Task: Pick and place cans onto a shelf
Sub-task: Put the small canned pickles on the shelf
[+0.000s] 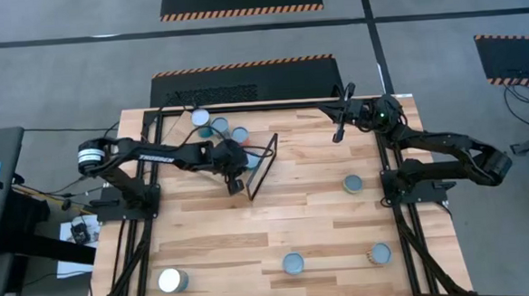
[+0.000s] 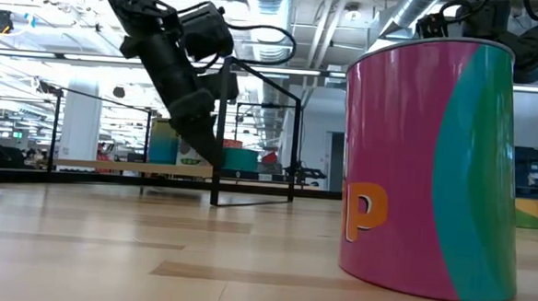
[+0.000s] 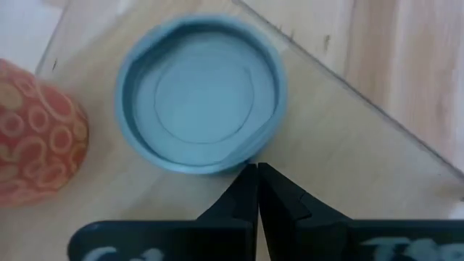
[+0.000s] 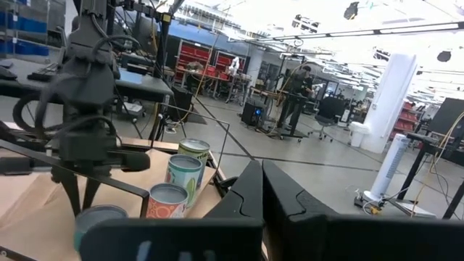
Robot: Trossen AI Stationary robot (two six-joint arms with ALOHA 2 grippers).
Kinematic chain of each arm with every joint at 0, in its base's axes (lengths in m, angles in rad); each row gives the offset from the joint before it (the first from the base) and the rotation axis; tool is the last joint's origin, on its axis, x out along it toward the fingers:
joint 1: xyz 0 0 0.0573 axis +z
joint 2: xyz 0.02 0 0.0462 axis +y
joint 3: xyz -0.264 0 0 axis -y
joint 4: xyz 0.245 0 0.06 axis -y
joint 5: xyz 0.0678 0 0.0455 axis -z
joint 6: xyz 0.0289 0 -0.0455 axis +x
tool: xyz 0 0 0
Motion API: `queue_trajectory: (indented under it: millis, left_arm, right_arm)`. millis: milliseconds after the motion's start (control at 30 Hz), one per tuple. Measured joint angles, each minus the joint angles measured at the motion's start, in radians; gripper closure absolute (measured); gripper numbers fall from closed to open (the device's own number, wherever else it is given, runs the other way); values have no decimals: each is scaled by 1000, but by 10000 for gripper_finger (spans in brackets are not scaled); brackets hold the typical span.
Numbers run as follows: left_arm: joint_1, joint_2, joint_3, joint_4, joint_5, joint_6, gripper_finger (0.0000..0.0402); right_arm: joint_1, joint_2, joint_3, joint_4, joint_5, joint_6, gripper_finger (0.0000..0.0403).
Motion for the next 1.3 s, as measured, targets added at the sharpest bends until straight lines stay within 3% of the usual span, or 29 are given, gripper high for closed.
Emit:
queue_trajectory:
  millis: [533, 833, 1033, 1300]
  left_arm:
    - [49, 7, 0, 124, -26, 4, 401]
    - [46, 12, 0, 176, 127, 9, 401]
    - [46, 14, 0, 205, 60, 2, 401]
    - [46, 14, 0, 226, 55, 1, 401]
  right_arm:
    - [0, 0, 0, 0, 0, -3, 393]
    - [0, 0, 0, 0, 0, -3, 393]
    - [0, 0, 0, 0, 0, -2, 393]
    - [0, -1, 0, 0, 0, 1, 393]
